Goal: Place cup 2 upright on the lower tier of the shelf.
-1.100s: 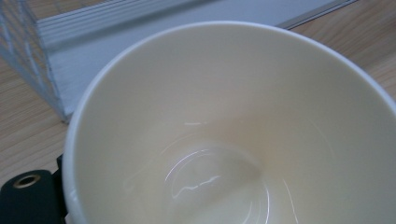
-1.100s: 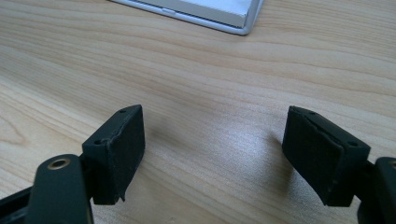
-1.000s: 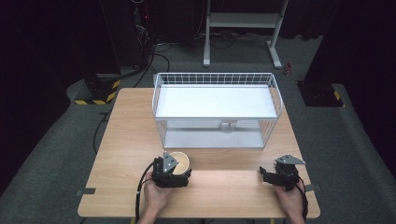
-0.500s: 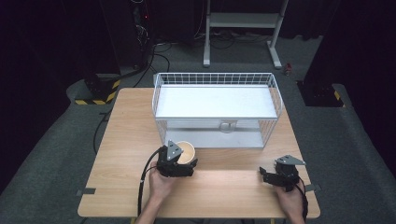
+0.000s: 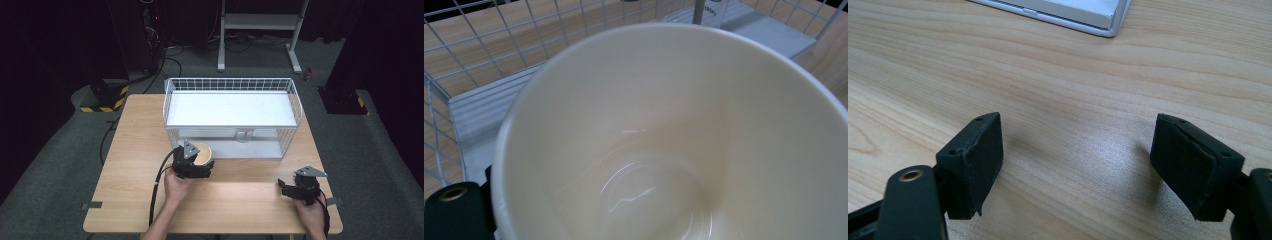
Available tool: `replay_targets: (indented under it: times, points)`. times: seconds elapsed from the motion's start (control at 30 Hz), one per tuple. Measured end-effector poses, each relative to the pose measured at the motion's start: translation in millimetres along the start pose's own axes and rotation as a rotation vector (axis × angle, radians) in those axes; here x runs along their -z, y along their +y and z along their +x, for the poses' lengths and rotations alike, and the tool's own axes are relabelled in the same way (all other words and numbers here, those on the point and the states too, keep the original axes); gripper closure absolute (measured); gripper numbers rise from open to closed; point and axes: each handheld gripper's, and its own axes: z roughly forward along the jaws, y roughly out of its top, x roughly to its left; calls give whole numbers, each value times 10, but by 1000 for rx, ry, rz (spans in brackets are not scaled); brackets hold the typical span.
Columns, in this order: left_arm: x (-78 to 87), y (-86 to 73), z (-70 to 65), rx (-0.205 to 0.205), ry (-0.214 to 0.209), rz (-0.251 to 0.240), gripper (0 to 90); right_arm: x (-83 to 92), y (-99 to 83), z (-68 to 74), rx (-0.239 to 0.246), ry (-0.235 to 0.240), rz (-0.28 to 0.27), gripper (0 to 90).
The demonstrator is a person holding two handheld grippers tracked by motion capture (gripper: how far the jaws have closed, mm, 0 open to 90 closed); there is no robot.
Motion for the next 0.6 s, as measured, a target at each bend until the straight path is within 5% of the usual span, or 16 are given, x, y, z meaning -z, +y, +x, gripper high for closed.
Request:
replay_targets:
  times: [0.6]
  points:
    - [-346,102,74,16,64,4,94,1,0,4,-3,0,2,213]
